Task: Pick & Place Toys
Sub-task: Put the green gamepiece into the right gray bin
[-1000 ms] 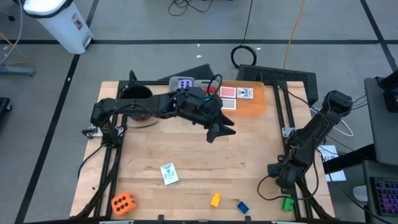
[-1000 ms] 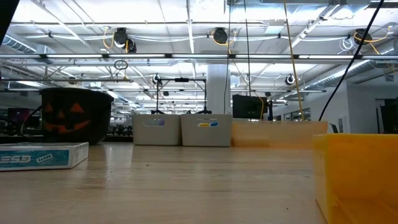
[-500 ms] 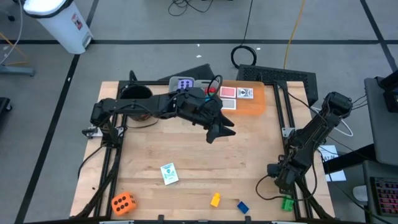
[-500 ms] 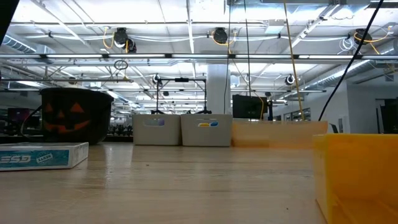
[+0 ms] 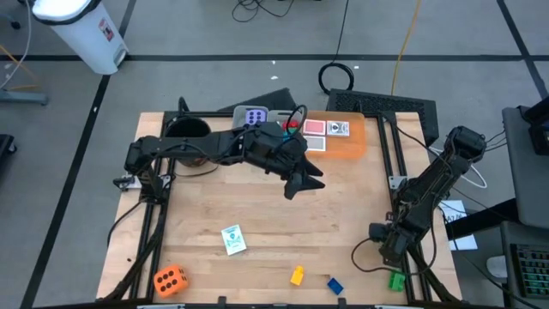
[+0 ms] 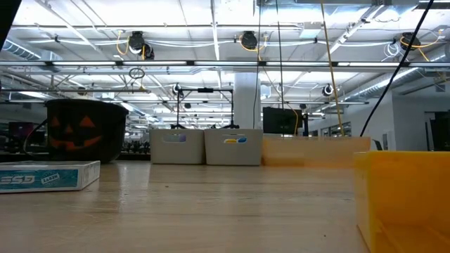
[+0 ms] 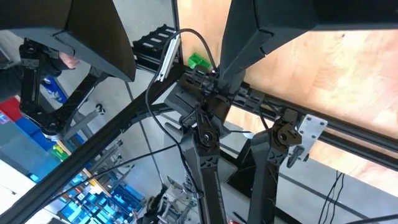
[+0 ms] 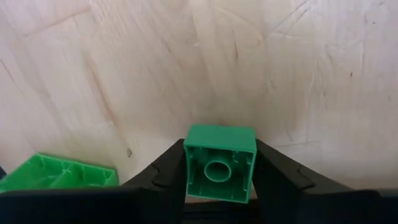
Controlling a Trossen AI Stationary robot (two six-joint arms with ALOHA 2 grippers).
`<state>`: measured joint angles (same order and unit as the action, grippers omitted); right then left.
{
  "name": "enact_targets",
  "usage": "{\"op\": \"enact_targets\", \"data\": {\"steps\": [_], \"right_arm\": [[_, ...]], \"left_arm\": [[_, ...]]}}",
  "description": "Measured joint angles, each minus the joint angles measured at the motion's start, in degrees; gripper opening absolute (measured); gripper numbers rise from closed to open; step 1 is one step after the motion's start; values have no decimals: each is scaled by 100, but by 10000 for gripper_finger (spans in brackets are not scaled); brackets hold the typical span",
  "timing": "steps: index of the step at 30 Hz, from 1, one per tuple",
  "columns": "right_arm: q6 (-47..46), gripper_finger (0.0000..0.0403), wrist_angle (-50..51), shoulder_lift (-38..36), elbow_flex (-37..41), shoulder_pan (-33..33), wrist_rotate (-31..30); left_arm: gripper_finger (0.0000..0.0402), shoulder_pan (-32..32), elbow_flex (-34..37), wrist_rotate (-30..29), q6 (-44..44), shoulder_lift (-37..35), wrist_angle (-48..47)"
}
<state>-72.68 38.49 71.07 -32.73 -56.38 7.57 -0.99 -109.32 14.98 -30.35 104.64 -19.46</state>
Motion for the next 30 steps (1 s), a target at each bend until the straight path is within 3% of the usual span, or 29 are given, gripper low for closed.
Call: {"op": "enact_targets", "data": {"steps": [5, 13, 30], "right_arm": [[-337, 157, -194, -50, 7, 0, -104], [-615, 141, -486, -260, 23, 105, -733], [50, 147, -1175, -1135, 22, 1475, -1099]], "left_arm": [[239, 2, 0, 0, 20, 0, 0], [239, 4, 0, 2, 50, 0, 0], [239, 60, 0, 117, 58, -2, -2]]}}
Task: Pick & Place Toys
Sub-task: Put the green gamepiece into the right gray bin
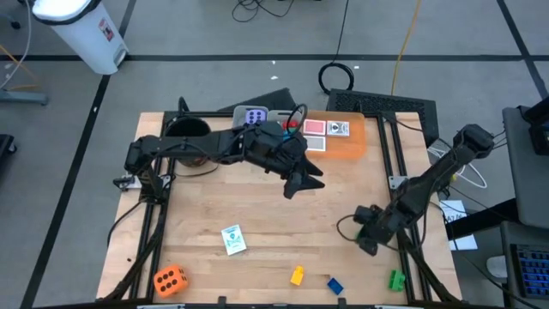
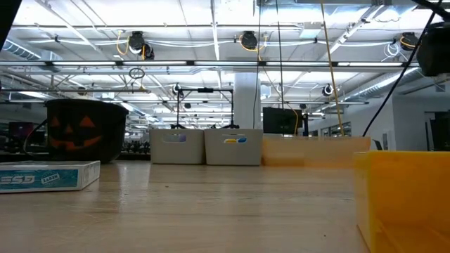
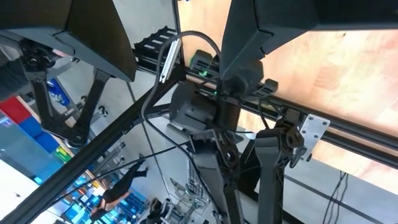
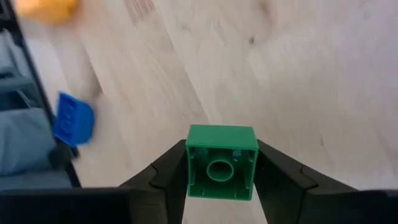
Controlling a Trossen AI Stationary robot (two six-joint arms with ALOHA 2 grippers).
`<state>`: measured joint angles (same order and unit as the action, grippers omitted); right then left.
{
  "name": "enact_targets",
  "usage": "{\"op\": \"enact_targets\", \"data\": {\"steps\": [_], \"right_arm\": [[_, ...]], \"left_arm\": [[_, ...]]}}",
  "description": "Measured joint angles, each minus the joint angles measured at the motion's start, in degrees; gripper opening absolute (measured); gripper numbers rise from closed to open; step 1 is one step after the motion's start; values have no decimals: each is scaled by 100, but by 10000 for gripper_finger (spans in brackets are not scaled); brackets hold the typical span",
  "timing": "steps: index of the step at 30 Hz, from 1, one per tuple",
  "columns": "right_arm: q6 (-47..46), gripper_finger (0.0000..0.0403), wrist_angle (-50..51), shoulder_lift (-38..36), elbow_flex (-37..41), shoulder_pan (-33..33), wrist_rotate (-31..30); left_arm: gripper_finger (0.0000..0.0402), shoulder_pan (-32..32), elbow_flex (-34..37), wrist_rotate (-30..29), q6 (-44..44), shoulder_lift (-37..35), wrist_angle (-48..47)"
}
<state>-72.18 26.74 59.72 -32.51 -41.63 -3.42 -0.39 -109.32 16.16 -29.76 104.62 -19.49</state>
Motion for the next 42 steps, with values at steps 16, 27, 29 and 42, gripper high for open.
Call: {"op": "enact_targets", "data": {"steps": [16, 27, 29, 42], "right_arm": [[1585, 146, -1889, -630, -11, 2382, 46], [1896, 146, -3762, -644, -17, 4151, 496], [1931, 145, -4087, -644, -17, 4468, 562], [2195, 148, -6016, -644, -38, 6226, 1121]], "left_arm": [[239, 461, 0, 726, 163, -44, -28], [239, 1225, -2, 1220, 720, -244, -231], [239, 1377, -2, 1276, 739, -259, -201], [239, 2307, -2, 1891, -371, -192, 29]]}}
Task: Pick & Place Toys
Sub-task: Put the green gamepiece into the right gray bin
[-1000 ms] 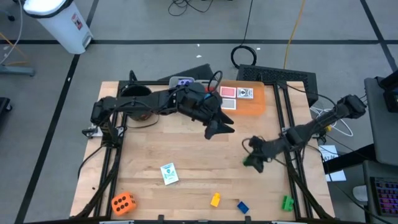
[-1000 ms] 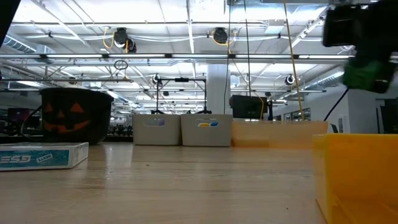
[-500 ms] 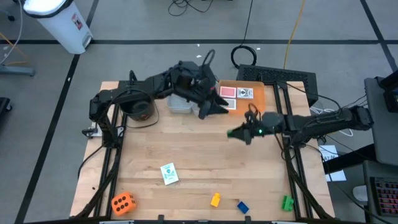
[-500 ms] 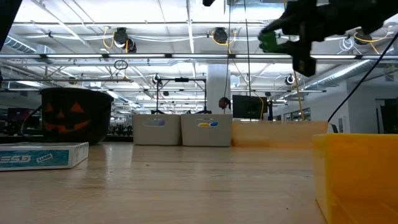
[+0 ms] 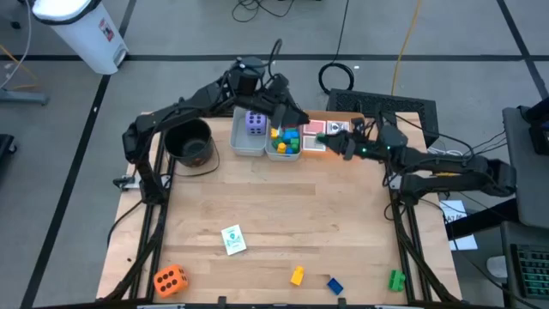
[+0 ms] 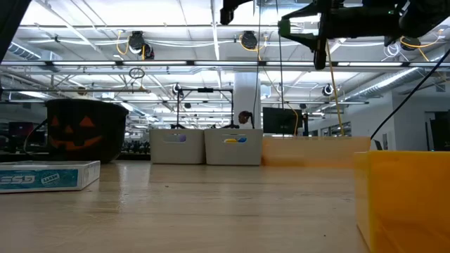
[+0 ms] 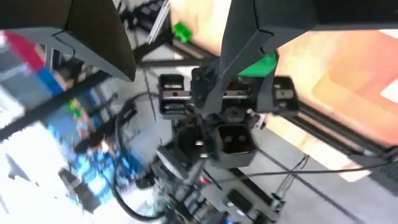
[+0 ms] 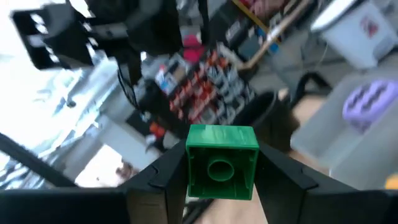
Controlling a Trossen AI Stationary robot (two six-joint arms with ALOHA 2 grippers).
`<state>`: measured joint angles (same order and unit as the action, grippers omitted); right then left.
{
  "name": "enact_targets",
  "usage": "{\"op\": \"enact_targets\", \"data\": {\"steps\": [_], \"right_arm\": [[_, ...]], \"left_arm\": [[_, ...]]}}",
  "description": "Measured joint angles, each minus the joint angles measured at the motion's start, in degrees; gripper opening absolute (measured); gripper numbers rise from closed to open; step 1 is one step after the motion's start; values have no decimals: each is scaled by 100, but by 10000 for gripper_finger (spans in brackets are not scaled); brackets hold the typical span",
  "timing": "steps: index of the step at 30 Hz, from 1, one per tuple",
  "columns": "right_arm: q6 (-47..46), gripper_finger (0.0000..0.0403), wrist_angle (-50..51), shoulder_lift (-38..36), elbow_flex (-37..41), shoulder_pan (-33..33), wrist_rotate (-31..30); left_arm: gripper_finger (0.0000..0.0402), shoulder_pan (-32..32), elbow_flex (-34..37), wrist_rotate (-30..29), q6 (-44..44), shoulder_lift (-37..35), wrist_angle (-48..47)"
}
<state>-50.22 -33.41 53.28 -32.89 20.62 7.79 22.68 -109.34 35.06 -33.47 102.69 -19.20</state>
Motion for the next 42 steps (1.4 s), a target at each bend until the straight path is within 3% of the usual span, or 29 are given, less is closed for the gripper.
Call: {"op": "enact_targets", "data": {"steps": [8, 21, 42], "right_arm": [[718, 146, -97, 2, -600, 566, -2], [1196, 146, 114, 44, -1075, 869, -14], [1200, 144, 267, 24, -1077, 936, 576]], "left_arm": [[239, 219, -4, 120, -1321, 163, 567], [239, 102, -2, 420, -3603, 980, 2834], [239, -54, 4, 542, -3777, 1137, 2701]]}}
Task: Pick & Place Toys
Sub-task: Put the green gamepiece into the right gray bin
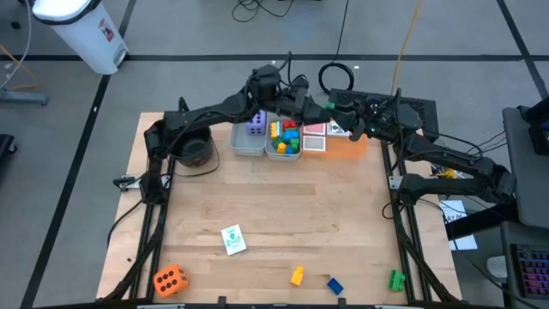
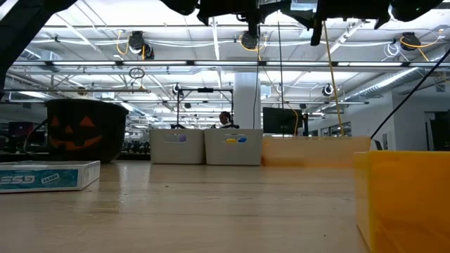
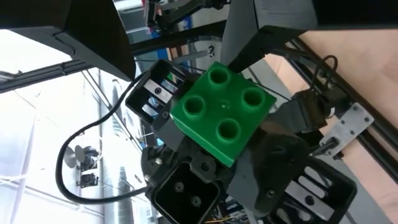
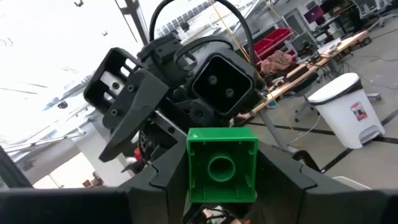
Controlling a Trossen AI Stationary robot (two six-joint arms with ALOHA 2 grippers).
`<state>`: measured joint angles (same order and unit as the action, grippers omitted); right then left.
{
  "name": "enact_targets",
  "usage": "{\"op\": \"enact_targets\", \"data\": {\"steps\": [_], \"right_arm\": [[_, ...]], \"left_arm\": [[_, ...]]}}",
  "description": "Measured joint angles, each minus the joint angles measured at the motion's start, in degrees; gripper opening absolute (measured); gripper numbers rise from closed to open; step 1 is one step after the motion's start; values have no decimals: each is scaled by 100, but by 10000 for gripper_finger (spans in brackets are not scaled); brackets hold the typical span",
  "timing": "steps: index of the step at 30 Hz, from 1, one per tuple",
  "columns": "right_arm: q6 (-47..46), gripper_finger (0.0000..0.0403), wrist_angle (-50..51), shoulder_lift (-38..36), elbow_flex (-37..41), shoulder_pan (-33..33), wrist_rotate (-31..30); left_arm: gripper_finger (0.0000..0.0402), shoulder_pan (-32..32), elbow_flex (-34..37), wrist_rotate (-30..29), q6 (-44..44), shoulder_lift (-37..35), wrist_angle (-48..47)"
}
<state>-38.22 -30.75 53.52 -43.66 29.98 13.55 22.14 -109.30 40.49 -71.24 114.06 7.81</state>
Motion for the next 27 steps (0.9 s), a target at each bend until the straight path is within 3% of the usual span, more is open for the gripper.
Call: {"op": "enact_targets", "data": {"steps": [15, 27], "right_arm": [[782, 143, 114, -2, -2, -4, 299], [1577, 143, 791, 4, 1, -331, 84]], "left_arm": [[239, 118, 0, 15, -739, 0, -157], [239, 200, 0, -383, -536, 0, -750]]}}
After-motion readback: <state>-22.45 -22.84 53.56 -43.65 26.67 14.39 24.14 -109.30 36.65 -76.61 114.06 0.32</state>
